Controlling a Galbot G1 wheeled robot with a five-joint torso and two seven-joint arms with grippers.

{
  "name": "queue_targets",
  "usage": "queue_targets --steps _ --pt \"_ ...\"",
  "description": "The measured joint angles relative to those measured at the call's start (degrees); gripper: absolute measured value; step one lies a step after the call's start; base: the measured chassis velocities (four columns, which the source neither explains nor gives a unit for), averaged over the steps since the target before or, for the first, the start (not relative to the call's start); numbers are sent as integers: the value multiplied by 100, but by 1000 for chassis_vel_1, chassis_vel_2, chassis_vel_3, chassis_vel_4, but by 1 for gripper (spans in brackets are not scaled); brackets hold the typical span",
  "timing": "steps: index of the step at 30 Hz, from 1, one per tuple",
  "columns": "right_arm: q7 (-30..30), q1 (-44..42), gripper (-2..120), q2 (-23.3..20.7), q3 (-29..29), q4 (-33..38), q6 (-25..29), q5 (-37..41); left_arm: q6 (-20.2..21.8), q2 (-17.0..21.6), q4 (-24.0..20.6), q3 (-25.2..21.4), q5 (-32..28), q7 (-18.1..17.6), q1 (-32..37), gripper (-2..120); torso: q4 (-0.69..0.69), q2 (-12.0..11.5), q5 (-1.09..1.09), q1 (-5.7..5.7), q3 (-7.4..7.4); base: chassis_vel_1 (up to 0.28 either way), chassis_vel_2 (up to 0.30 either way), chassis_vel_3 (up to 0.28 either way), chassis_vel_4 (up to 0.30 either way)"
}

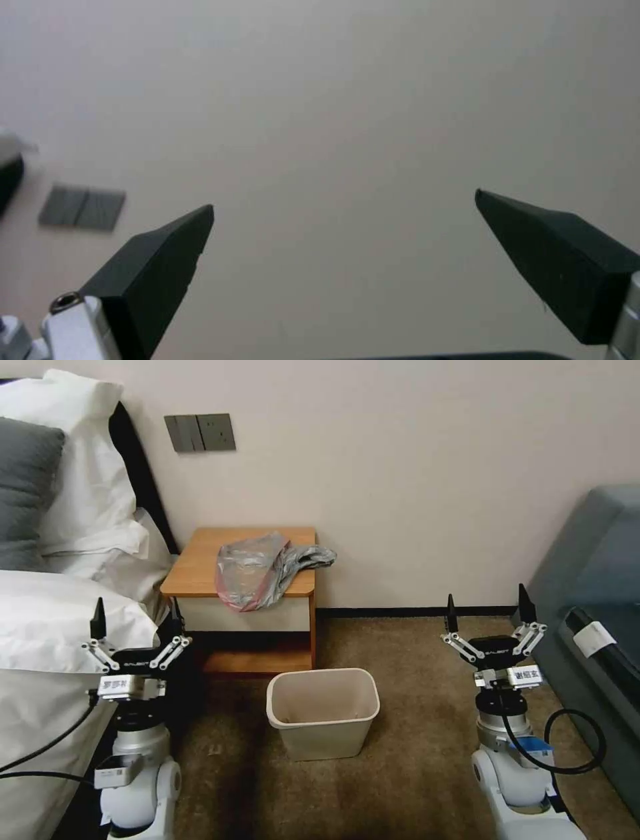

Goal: Pick up the garbage bag from the table and place it over the trash can.

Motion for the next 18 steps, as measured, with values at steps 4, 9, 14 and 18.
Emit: queue_targets --steps 4,9,14,18 --pt "-33 36 100 -23 0 -112 -3 64 85 7 -31 48 -47 -13 83 97 -1 0 1 -1 -2 0 0 0 0" --pt "-158 170 100 -224 -122 -182 -9 222 234 39 -201 234 -140 -54 253 96 -1 1 4 -1 -3 0 0 0 0" --pt "-436 725 100 -830 -464 -378 -20 526 419 200 -364 605 -202 -78 646 96 0 1 3 -1 -3 0 0 0 0" --pt "-651 962 100 -1079 -694 -501 -40 896 421 210 -377 603 -177 -92 753 96 0 1 3 -1 -3 0 0 0 0"
